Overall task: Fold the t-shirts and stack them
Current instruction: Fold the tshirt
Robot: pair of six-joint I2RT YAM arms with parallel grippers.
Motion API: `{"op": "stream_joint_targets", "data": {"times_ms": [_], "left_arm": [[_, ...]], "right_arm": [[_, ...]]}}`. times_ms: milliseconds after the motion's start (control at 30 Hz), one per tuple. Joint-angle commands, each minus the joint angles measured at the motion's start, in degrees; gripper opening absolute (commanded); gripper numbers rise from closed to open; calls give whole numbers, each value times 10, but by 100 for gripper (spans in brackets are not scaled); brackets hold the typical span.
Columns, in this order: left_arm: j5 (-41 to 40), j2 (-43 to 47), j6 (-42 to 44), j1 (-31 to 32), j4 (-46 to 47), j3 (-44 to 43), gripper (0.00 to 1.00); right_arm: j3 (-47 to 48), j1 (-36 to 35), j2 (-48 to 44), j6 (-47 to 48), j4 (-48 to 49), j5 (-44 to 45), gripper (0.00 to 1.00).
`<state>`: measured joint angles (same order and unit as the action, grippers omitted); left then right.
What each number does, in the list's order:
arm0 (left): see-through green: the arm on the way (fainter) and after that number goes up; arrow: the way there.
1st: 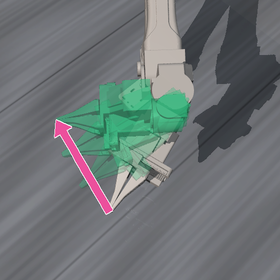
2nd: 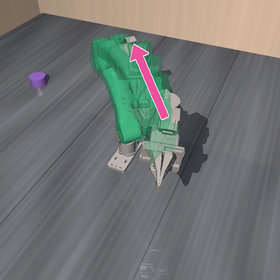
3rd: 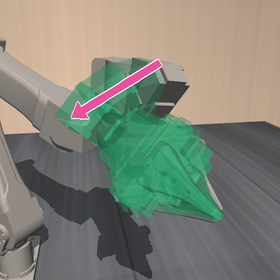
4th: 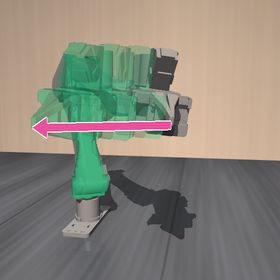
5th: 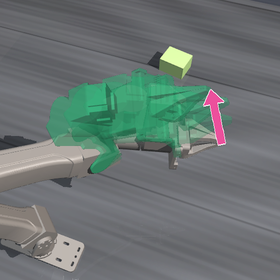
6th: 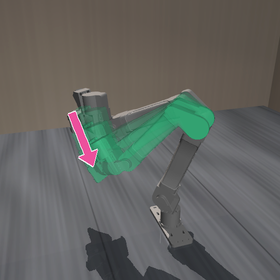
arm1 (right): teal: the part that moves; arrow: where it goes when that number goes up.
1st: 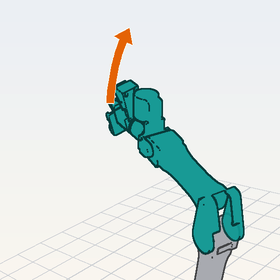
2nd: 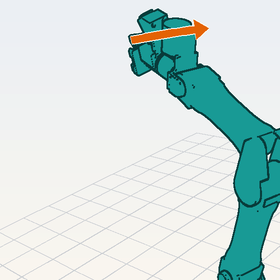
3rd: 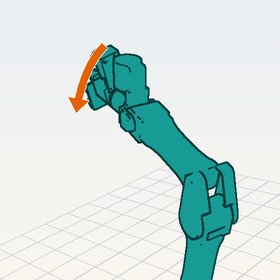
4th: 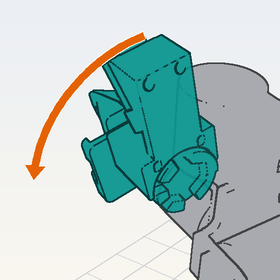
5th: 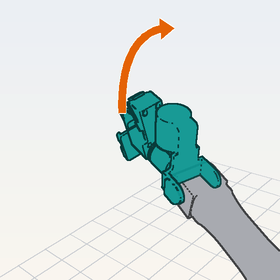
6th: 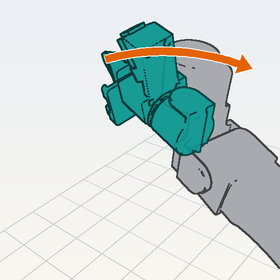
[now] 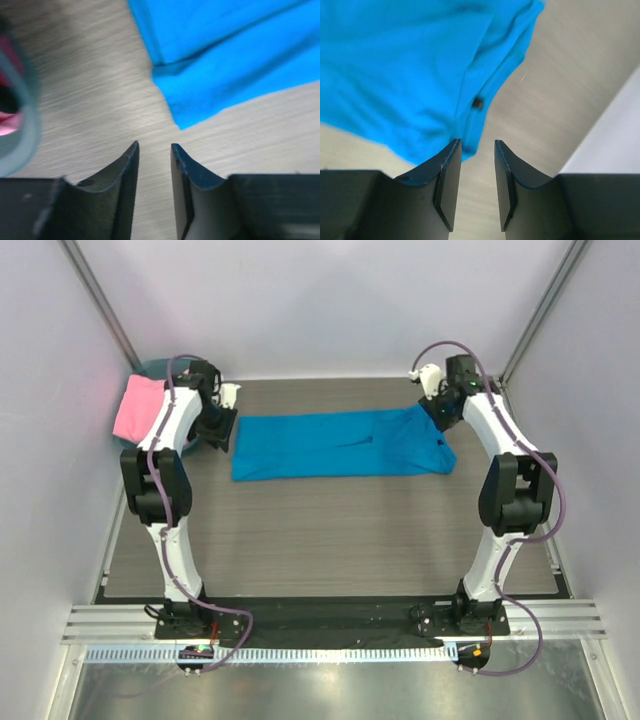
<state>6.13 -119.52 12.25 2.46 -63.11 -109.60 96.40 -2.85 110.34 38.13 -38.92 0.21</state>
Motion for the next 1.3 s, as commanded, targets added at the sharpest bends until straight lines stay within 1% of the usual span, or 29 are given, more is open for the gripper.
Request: {"op": "stream_joint_targets", "data": {"times_ms": [0, 33, 100, 200, 300, 333, 433, 900, 967, 1000, 1033, 1100, 1133, 1200, 1267], "left_arm": [[68, 9, 7, 13, -13, 26, 31], [73, 4, 8, 16, -19, 29, 31], [94, -11, 8, 25, -24, 31, 29], [110, -34, 11, 38, -35, 25, 28], [113, -52, 10, 47, -36, 19, 28], [112, -57, 9, 48, -36, 18, 28], [102, -70, 10, 48, -35, 12, 27], [57, -101, 22, 49, -34, 11, 27], [51, -105, 23, 49, -33, 7, 26], [49, -106, 24, 49, -34, 7, 26], [43, -107, 25, 49, -34, 5, 26], [38, -112, 30, 49, -36, 1, 26], [34, -113, 32, 49, -37, -1, 25], [30, -115, 37, 48, -38, -4, 25], [26, -116, 41, 46, -37, -5, 25]], "right_arm": [[-1, 44, -8, -46, -91, -99, 38], [0, 57, -3, -53, -109, -107, 39], [-2, 65, 4, -65, -115, -118, 40], [3, 71, 14, -54, -134, -122, 40], [13, 81, 37, -50, -165, -146, 40], [15, 85, 45, -49, -175, -166, 41], [25, 92, 59, -46, -189, -191, 41], [42, 106, 109, -36, -197, -196, 42], [47, 110, 118, -37, -200, -204, 38], [49, 112, 122, -39, -199, -206, 35], [50, 114, 127, -39, -201, -206, 23], [55, 120, 131, -39, -206, -207, 14], [55, 123, 130, -37, -208, -209, 8], [59, 135, 129, -33, -212, -211, 4], [68, 143, 128, -26, -222, -211, 2]]}}
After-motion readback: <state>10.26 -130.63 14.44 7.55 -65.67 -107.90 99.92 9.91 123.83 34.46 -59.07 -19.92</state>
